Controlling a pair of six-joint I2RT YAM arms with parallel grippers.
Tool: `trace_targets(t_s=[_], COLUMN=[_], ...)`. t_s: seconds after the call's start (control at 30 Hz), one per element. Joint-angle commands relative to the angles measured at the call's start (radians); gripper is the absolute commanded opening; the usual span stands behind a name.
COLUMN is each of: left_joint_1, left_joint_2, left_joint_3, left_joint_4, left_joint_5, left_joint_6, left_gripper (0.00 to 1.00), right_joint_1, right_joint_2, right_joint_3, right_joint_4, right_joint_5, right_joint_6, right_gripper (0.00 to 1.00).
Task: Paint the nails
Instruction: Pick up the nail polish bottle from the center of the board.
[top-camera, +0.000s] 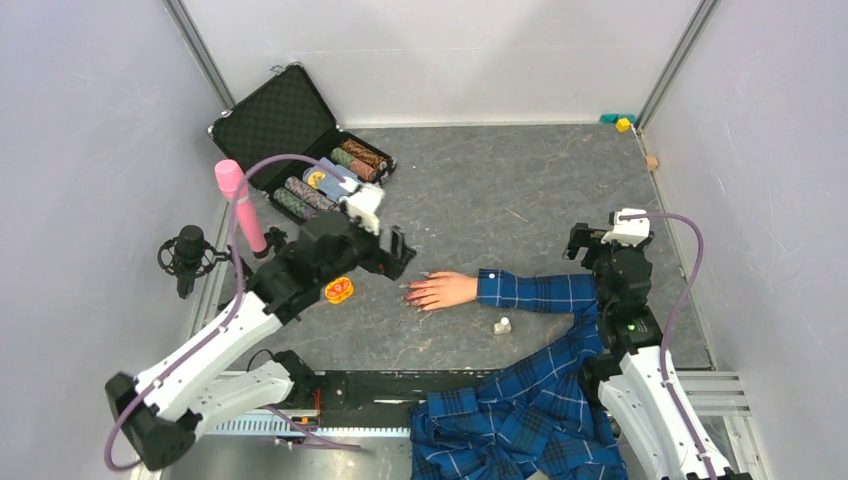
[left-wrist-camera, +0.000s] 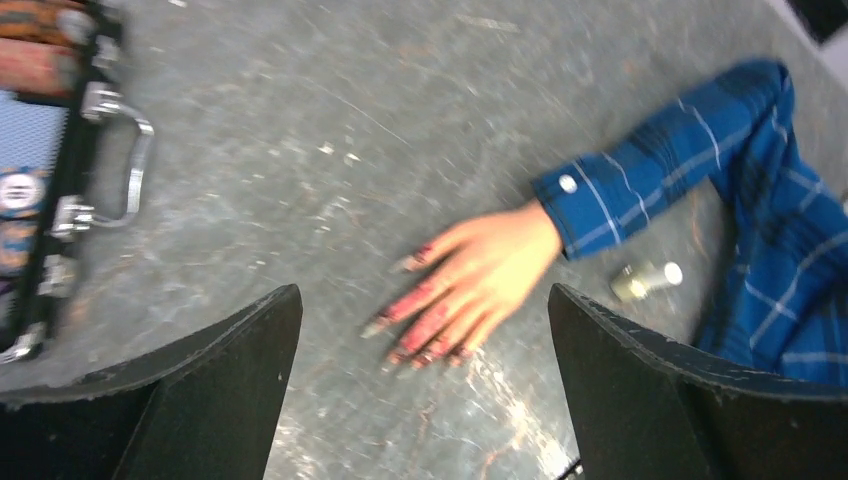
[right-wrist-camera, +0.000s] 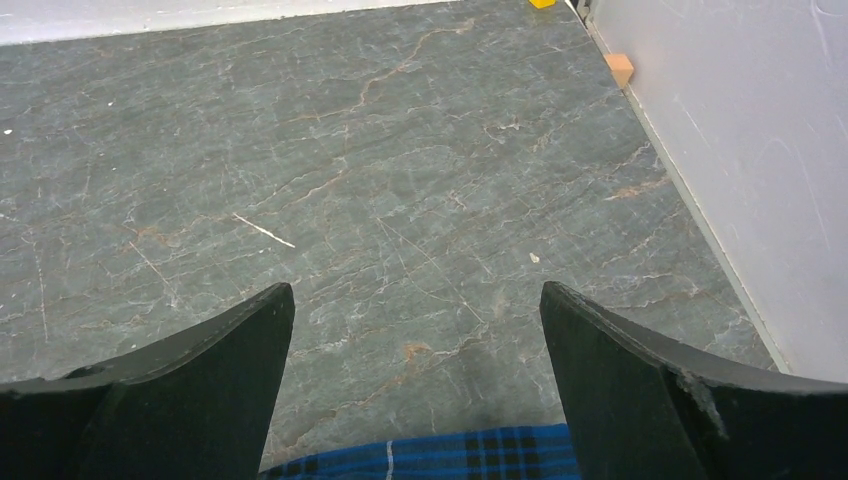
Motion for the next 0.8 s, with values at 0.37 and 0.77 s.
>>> trace_targets(t_s=[0.37, 0.77], left_joint_1=[-0.611, -0.676], left_joint_2=[0.400, 0.707], left_joint_3=[-0.071, -0.037], left_joint_4=[0.442, 0.718], left_joint_5=[-0.094, -0.053], left_joint_6=[0.175, 0.275], left_gripper=[0.98, 0.85], right_joint_1=[0.000, -0.001], right_joint_2=[-0.020, -0.022], right_joint_3=[-0.017, -0.019], right_joint_4=[0.041, 0.039], right_joint_5=[-0.042, -0.038], right_joint_6=[0.003, 0.003], right_gripper=[0.98, 0.98])
